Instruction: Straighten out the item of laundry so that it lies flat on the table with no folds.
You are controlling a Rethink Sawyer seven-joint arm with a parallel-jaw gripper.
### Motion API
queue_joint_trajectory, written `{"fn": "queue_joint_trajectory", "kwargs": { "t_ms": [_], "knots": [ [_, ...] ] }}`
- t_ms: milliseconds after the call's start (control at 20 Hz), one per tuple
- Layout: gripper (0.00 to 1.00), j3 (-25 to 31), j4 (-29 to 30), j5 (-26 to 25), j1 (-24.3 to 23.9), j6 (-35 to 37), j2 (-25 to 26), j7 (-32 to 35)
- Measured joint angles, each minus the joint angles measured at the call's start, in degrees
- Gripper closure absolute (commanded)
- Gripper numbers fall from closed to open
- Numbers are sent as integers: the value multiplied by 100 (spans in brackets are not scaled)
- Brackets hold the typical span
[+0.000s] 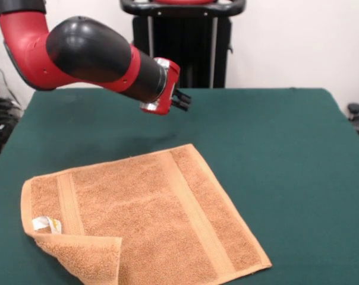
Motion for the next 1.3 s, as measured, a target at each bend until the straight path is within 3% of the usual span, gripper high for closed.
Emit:
{"fn": "queue_joint_trajectory", "kwargs": {
  "t_ms": [900,1300],
  "knots": [
    [100,-4,15,31,-175,-103,-403,0],
    [100,122,12,112,-582,-1236,-467,0]
  ]
}}
